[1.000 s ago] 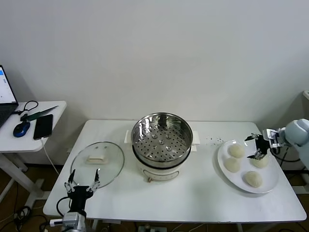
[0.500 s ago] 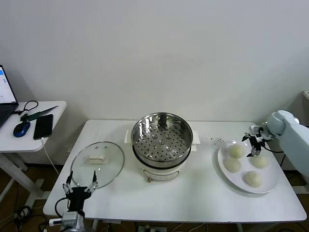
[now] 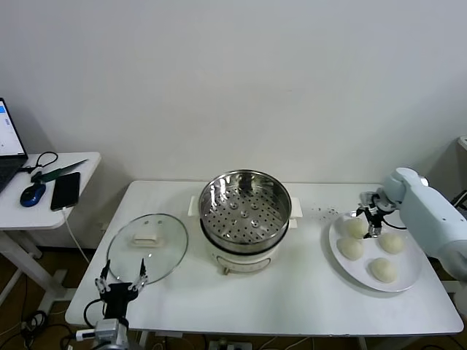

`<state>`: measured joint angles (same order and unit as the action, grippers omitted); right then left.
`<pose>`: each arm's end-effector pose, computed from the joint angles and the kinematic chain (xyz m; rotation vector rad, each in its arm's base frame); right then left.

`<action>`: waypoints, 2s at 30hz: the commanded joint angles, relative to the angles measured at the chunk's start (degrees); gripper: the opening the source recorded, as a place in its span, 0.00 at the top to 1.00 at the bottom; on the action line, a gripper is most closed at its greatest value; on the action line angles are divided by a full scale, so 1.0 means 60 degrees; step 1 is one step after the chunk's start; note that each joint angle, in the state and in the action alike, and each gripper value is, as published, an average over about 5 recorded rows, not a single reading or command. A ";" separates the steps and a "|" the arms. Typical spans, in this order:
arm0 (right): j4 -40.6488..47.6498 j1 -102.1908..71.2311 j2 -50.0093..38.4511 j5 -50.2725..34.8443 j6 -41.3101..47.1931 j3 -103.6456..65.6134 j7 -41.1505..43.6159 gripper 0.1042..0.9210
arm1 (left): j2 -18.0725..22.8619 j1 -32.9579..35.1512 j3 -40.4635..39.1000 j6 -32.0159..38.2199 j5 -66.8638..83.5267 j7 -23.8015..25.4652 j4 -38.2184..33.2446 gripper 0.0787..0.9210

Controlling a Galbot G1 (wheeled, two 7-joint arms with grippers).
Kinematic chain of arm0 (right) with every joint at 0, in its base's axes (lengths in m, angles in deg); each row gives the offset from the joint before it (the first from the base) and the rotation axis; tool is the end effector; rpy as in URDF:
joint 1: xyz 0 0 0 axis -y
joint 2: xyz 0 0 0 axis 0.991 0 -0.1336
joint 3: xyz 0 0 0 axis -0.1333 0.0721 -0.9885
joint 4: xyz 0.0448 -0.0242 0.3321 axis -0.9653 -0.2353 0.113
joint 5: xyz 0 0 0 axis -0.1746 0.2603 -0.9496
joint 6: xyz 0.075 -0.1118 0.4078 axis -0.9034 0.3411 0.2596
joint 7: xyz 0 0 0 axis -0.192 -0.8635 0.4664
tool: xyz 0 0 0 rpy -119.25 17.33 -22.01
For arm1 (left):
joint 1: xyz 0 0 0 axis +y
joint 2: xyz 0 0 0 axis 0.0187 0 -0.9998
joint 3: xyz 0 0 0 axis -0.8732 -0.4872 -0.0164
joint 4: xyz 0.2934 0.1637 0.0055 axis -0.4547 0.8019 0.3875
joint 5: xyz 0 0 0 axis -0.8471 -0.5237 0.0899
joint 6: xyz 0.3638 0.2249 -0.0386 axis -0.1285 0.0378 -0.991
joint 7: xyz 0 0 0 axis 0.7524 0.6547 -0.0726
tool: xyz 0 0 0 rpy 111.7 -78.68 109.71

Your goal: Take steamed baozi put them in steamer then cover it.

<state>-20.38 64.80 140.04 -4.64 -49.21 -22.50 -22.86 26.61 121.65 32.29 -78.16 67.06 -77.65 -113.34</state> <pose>0.6393 -0.2630 -0.2549 1.1221 -1.3236 1.3689 0.2433 0.0734 -0.3869 0.2804 -2.9199 -0.3158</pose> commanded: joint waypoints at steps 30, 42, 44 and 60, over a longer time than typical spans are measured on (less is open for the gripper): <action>-0.2855 0.4502 -0.0708 -0.3541 -0.0767 0.5110 0.0899 0.22 | 0.0015 0.0160 0.0015 0.0014 0.0067 -0.0011 -0.0110 0.12; -0.4251 0.6838 0.1287 -0.4348 -0.2195 0.7012 0.0933 0.22 | 0.0023 0.0252 -0.0055 -0.0038 0.0063 0.0031 -0.0222 0.12; -0.4463 0.6827 0.1740 -0.3763 -0.2558 0.6988 0.0852 0.22 | 0.0021 0.0274 -0.0061 -0.0046 0.0049 0.0052 -0.0235 0.12; -0.4876 0.4566 0.3825 0.0782 -0.4375 0.6052 0.0061 0.22 | -0.0051 0.0561 0.0024 -0.0033 0.0064 0.0131 -0.0468 0.12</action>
<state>-47.40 96.19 157.20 -12.21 -70.11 13.85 -20.63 26.50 124.70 32.37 -78.41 67.39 -76.88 -115.89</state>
